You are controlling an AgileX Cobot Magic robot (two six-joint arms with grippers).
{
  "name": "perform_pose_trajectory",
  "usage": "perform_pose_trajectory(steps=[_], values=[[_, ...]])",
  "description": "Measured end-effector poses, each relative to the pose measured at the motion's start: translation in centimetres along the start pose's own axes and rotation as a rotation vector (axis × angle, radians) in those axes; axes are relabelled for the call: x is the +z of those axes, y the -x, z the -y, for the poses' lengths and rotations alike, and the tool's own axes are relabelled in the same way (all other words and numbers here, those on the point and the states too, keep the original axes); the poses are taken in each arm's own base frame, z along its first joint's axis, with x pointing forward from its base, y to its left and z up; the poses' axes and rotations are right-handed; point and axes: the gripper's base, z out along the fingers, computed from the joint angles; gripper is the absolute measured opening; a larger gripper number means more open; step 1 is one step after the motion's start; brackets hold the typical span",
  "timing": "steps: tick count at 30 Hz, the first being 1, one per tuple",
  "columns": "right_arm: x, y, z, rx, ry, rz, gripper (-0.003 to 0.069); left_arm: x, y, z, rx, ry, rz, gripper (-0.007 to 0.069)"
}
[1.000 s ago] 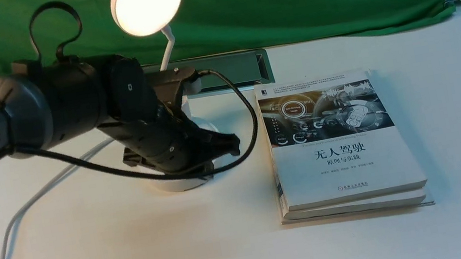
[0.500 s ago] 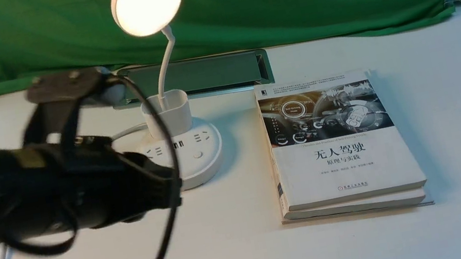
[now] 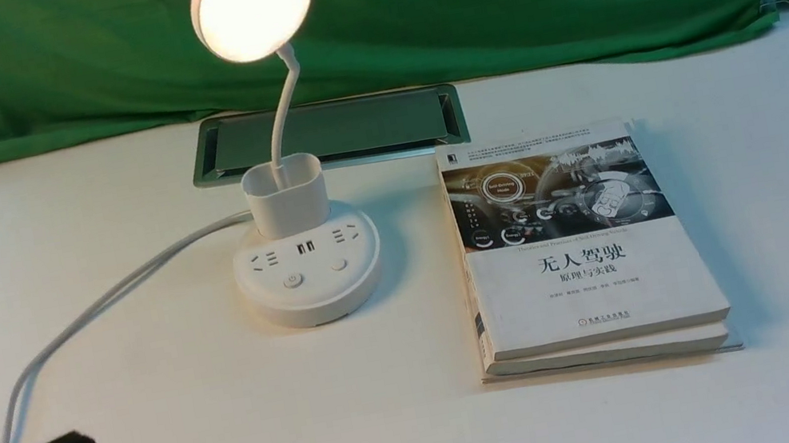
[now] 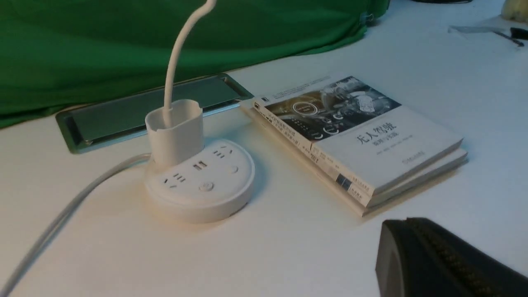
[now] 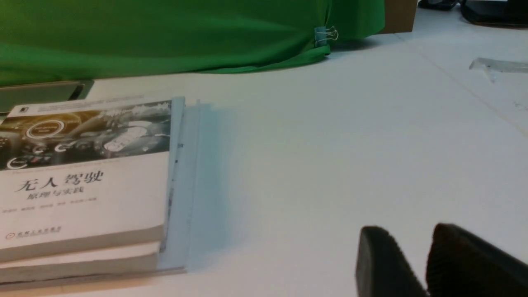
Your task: Turn on the desk lamp on the white desktop with your hand.
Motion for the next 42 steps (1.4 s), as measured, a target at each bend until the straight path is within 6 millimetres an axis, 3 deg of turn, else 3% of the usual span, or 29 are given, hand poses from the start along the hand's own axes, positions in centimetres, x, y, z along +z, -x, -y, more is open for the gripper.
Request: perform_pose_trajectory(steps=[13, 20, 26, 31, 33, 42], values=[[0.0, 0.0, 0.0, 0.000, 0.000, 0.001, 0.0238, -2.9, -0.7, -0.5, 0.216, 0.117, 0.093, 0.0000], [0.0, 0.0, 0.0, 0.000, 0.000, 0.000, 0.0238, -3.0, -2.2, -1.3, 0.061, 0.319, 0.270, 0.0000], [0.0, 0.0, 0.0, 0.000, 0.000, 0.000, 0.0238, -2.3, -3.6, -2.4, 0.093, 0.554, 0.538, 0.0000], [0.0, 0.0, 0.0, 0.000, 0.000, 0.000, 0.0238, -1.9, -5.1, -2.7, 0.091, 0.618, 0.632, 0.0000], [0.0, 0.0, 0.0, 0.000, 0.000, 0.000, 0.0238, -1.7, -5.5, -2.8, 0.081, 0.622, 0.596, 0.0000], [0.0, 0.0, 0.0, 0.000, 0.000, 0.000, 0.0238, 0.0, -10.3, -3.0, -0.143, 0.573, 0.079, 0.0000]])
